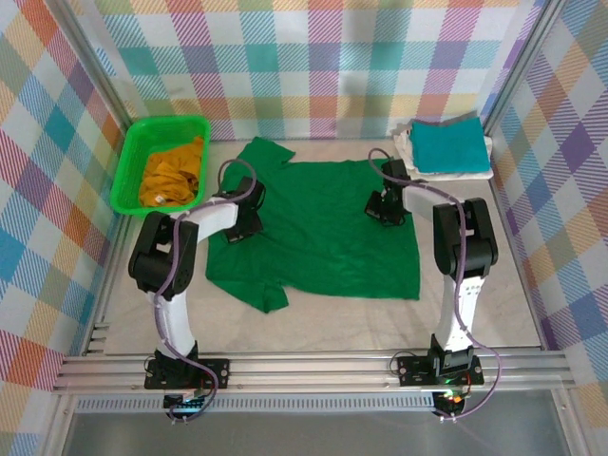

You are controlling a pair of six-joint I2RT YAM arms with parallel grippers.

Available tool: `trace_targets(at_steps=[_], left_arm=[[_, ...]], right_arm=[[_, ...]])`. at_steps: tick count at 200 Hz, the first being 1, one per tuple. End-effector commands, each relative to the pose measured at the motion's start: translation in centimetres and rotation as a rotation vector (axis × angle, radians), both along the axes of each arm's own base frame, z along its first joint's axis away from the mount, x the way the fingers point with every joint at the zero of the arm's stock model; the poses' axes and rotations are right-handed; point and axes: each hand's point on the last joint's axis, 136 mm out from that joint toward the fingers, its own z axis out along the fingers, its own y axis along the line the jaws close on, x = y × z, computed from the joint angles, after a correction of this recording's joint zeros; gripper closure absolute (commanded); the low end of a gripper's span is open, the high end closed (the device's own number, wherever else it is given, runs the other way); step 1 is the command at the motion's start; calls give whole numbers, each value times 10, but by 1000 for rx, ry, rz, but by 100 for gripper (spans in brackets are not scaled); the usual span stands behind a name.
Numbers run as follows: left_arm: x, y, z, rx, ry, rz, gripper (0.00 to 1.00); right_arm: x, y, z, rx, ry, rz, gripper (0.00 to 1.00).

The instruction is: Fold and stack the t-shirts

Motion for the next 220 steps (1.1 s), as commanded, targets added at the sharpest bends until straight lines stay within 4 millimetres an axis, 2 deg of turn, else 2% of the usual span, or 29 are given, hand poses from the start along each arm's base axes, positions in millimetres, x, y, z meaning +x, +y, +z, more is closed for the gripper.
trace_targets(at_steps=[1,27,47,59,77,88,100,117,128,141,153,176,182,200,220], left_arm=[[7,3,-21,0,42,30,96],[28,2,-17,10,33,18,95],[47,-2,1,12,1,-17,94],[53,-3,23,11,-33,-27,93],[48,-1,60,-17,-117,-16,89],[35,3,77,-37,-158,4,84],[15,8,89,-63,-185,29,78],[-23,19,86,-86,-174,74,73],[-50,25,77,-101,-138,97,71],[-81,30,63,-120,-79,127,70],[-102,28,53,-164,-39,139,68],[-125,22,43,-229,-36,149,35],[-128,21,42,-244,-40,148,29],[-134,20,38,-255,-35,151,31],[-134,14,30,-267,-20,141,31]], right_arm=[[6,-6,-23,-7,75,-41,100],[29,-12,-31,7,70,-83,100],[49,-17,-26,6,58,-93,100],[59,-14,-13,37,31,-86,100],[63,-2,26,101,-33,-41,100],[54,7,56,143,-58,-1,90],[39,14,89,163,-102,36,88],[9,23,126,160,-186,97,85],[-14,26,135,136,-229,129,78],[-36,27,137,108,-274,163,74],[-56,29,130,87,-308,208,70],[-84,36,109,40,-336,296,60],[-89,38,105,42,-338,314,59],[-96,44,98,34,-363,358,57],[-95,49,97,44,-374,368,56]])
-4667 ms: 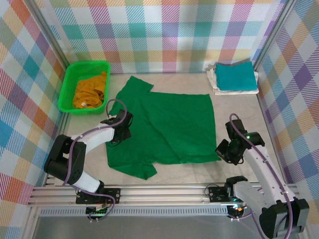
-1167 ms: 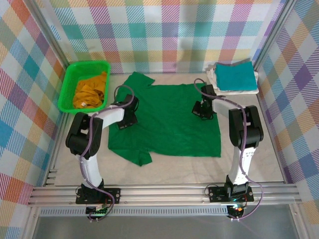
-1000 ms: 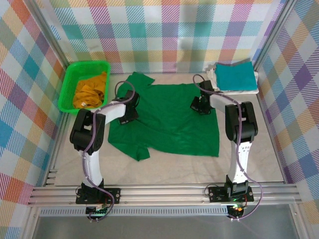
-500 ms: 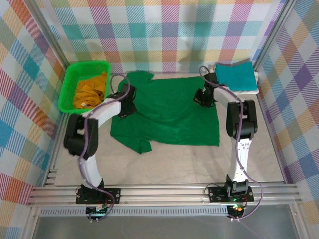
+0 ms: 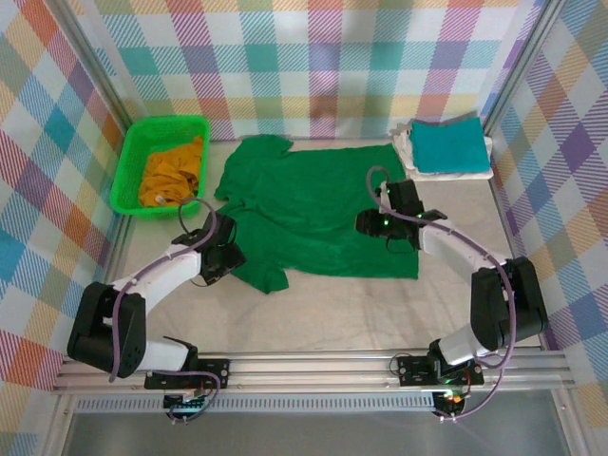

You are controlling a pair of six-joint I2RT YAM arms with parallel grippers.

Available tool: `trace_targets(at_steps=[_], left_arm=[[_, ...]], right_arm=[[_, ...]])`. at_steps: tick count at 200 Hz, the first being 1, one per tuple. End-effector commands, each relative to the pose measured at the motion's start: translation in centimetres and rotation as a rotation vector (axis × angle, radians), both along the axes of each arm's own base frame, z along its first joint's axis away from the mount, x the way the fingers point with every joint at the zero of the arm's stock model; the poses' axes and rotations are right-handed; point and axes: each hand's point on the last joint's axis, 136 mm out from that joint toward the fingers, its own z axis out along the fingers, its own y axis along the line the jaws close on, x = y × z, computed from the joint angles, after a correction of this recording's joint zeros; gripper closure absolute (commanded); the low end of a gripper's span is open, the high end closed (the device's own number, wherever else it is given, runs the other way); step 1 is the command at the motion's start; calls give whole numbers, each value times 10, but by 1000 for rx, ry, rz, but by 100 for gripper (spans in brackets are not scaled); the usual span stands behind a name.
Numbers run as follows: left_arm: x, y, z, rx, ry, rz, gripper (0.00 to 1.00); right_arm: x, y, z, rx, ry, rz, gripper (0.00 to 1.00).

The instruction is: Fold and stack the t-shirts

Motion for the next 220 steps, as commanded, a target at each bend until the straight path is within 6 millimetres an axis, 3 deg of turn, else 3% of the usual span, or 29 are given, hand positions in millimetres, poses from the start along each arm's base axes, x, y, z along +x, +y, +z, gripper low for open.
trace_targets(at_steps=[1,45,101,124,154,198,220], left_arm=[[4,-13,1,-62,-22,3,31],[8,-23,-16,-55,-9,-27,37],[2,-21,-33,-33,19,-28,49],[3,-18,-34,-4,21,-30,73],[15,-16,-19,41,-9,-56,100],[46,-21,19,133,-53,-133,100],[68,-38,37,180,-80,-218,100]], right_arm=[[17,10,17,5,-123,48,56],[32,19,26,37,-134,39,55],[37,21,34,56,-149,25,54],[38,21,38,61,-157,29,54],[37,20,42,64,-164,23,53],[35,18,41,62,-162,9,53],[34,17,40,63,-166,2,53]])
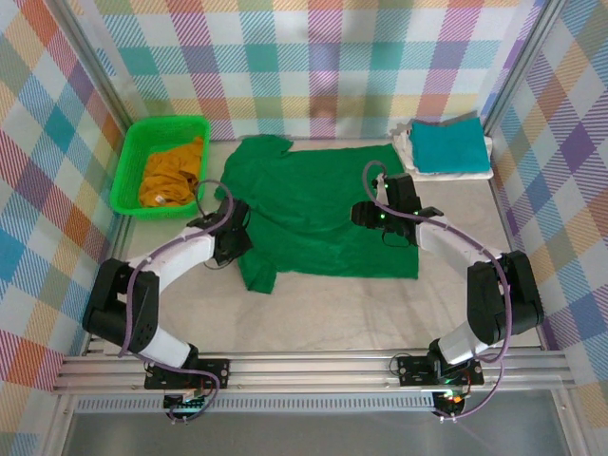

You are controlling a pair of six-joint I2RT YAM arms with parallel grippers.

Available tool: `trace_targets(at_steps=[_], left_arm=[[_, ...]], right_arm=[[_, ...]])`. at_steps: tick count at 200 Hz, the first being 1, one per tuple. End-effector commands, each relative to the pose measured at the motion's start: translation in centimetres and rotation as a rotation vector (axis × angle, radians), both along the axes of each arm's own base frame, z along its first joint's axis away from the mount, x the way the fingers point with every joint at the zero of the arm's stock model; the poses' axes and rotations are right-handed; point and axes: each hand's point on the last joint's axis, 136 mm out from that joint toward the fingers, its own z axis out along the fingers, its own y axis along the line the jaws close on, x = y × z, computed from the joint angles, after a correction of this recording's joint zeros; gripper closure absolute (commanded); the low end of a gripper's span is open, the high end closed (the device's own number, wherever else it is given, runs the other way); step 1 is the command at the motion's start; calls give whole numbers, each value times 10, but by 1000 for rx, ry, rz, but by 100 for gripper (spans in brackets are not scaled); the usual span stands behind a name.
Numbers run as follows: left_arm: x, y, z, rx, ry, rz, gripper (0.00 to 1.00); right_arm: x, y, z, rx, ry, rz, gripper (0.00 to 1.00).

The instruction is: Fold and stack the t-shirts

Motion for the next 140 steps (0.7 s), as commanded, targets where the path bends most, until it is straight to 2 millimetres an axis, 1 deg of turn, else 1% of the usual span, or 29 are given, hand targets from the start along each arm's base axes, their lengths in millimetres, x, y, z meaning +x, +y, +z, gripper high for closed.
trace_targets(at_steps=[1,18,36,53,62,68,74,88,102,113,119,132,140], left_arm=[[13,-11,16,99,2,-103,100],[30,-34,18,119,42,-201,100],[50,-62,15,171,80,-303,100],[69,-87,9,211,96,-363,100],[77,-101,10,209,92,-392,91],[81,-110,13,204,81,-403,81],[85,-117,16,196,72,-413,74],[90,-131,26,179,37,-430,71],[89,-136,39,146,-9,-426,70],[83,-134,48,116,-43,-411,67],[79,-129,51,112,-56,-398,67],[67,-113,54,123,-62,-356,67],[59,-101,51,134,-49,-326,66]], right_arm=[[4,4,18,30,-53,-6,53],[4,3,17,28,-55,-10,53],[5,3,16,26,-60,-13,52],[6,3,14,24,-57,-16,52],[7,3,14,24,-55,-14,52],[7,4,14,24,-53,-15,52],[7,3,14,22,-52,-15,52],[6,2,15,14,-54,-15,52],[6,-2,15,-2,-63,-21,52],[5,-4,15,-16,-70,-25,52],[4,-6,14,-25,-71,-26,51],[4,-9,12,-39,-75,-31,49],[3,-9,11,-44,-74,-29,49]])
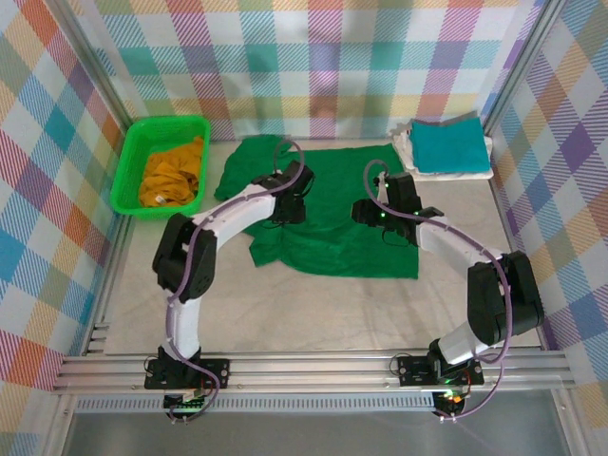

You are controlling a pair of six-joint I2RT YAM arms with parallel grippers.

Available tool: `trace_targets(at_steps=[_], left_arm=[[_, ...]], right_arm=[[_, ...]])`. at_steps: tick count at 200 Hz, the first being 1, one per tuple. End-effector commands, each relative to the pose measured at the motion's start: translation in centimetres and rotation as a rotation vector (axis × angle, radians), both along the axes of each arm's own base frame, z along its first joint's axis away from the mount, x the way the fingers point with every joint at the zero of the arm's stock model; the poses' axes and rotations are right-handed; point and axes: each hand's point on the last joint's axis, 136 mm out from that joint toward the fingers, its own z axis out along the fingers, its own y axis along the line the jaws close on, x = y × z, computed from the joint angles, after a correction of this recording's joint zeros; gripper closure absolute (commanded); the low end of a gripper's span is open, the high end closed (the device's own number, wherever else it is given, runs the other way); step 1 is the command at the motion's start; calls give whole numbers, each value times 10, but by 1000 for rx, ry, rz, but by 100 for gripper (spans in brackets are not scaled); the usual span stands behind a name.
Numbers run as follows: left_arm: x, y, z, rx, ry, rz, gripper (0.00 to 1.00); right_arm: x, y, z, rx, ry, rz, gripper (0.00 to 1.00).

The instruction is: Fold and stack the t-shirts

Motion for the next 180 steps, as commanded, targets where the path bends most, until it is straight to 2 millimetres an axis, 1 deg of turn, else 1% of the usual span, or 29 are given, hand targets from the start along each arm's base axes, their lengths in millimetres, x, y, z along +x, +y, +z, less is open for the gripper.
trace_targets(at_steps=[1,10,16,20,30,40,55,70,89,109,124,139,154,166,172,180], left_arm=[[-17,28,24,-8,-44,79,65],[-25,41,20,-8,-33,110,62],[-32,48,12,-7,-16,124,61],[-35,52,7,-9,-8,128,58],[-40,55,-3,-13,9,98,52],[-43,56,-9,26,23,51,49],[-41,54,-12,128,20,-35,44],[-34,51,-10,241,2,-110,42],[-25,54,-7,390,-3,-165,40],[-18,51,-15,458,-5,-214,41],[-16,53,-25,496,7,-223,42],[-15,58,-34,533,19,-214,46],[-16,58,-41,534,30,-212,47],[-17,54,-43,506,31,-206,48],[-18,49,-45,480,30,-211,51],[-18,45,-47,455,28,-211,59]], right_arm=[[-3,-3,6,-31,-40,7,49],[-3,-3,5,-32,-39,7,49],[-3,-3,4,-30,-37,8,49],[-3,-3,4,-29,-37,8,48],[-4,-2,1,-21,-31,12,48],[-4,-1,-1,-12,-29,10,48],[-5,1,-4,4,-28,9,48],[-5,3,-6,14,-15,12,48],[-5,4,-4,27,-12,10,48],[-6,3,-1,32,-21,0,48],[-6,3,1,33,-28,-1,48],[-6,2,2,34,-28,0,48],[-7,2,4,35,-31,3,47],[-7,2,4,32,-31,2,48],[-7,2,4,30,-32,2,47],[-7,1,3,27,-32,1,48]])
